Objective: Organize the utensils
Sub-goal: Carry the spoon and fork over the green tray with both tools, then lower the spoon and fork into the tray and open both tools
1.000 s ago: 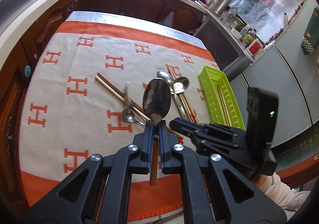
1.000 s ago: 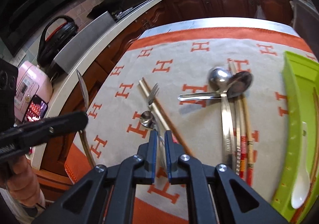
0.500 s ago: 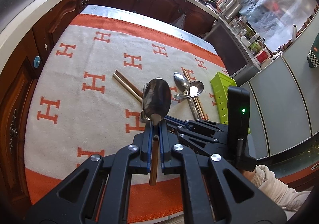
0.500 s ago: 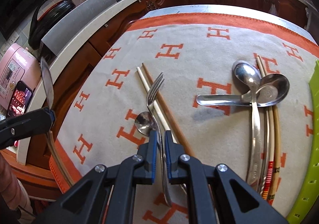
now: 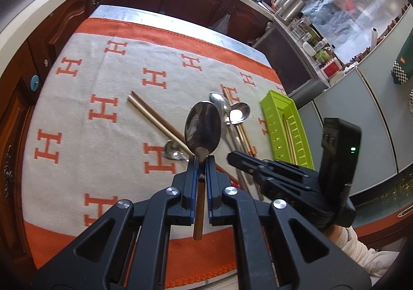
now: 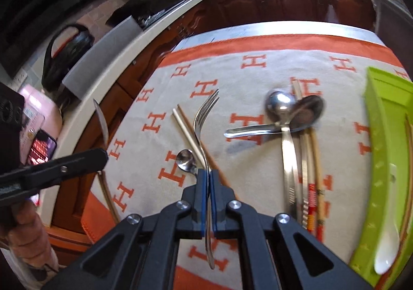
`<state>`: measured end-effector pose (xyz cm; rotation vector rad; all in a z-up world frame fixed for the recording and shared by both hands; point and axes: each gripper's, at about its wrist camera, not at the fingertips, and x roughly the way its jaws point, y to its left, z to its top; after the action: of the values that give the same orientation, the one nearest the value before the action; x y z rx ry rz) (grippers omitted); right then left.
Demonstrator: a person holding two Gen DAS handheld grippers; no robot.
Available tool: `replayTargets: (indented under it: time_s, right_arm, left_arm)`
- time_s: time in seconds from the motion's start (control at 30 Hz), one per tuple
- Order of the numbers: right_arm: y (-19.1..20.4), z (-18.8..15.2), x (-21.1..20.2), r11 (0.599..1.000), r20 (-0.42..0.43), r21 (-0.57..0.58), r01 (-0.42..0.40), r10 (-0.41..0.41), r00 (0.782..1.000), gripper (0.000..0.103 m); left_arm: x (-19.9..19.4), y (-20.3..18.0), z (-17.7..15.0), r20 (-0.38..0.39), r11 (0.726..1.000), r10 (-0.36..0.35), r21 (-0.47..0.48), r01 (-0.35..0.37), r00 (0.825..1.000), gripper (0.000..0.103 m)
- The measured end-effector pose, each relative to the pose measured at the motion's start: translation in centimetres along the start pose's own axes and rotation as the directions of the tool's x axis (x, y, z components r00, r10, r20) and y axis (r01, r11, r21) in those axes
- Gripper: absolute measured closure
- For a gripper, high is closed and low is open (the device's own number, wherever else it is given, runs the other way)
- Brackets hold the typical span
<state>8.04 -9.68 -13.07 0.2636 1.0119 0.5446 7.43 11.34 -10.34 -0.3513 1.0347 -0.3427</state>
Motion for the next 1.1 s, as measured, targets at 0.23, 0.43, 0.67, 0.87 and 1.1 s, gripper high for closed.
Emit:
replayTargets:
  time_s: [0.23, 0.43, 0.67, 0.87, 1.1]
  right_arm:
    - [-5.3, -1.5, -7.4, 0.987, 0.098, 0.148, 0.061, -0.076, 0.992, 0.101]
    - [-10.5, -3.0, -11.8, 0.951, 0.127, 0.266, 0.16, -0.199, 0.972, 0.101]
    - [-15.2, -4.0, -12.7, 0.905, 0.099, 0.354, 0.235, -0.286, 0.953, 0.1]
    - [-17.1, -4.5, -11.8, 0.892, 0.058, 0.371, 0.257, -0.299, 0.953, 0.097]
    - [-18.0, -4.8, -12.3, 0.888, 0.089, 0.407, 0.216, -0.274, 0.958, 0.096]
  left_arm:
    - [2.4, -6.2, 0.5, -0.057, 0.992, -0.065, 0.103, 0.071, 0.996, 0.099]
    - [5.6, -13.6, 1.0, -0.118, 0.969, -0.112, 0.207, 0.135, 0.987, 0.099]
    - [10.4, -20.4, 1.5, -0.198, 0.954, -0.127, 0.243, 0.174, 0.972, 0.099]
    - [16.0, -22.9, 1.3, -0.265, 0.961, -0.079, 0.236, 0.143, 0.961, 0.099]
    - [20.2, -23.2, 1.2, -0.3, 0.973, -0.035, 0.208, 0.101, 0.953, 0.099]
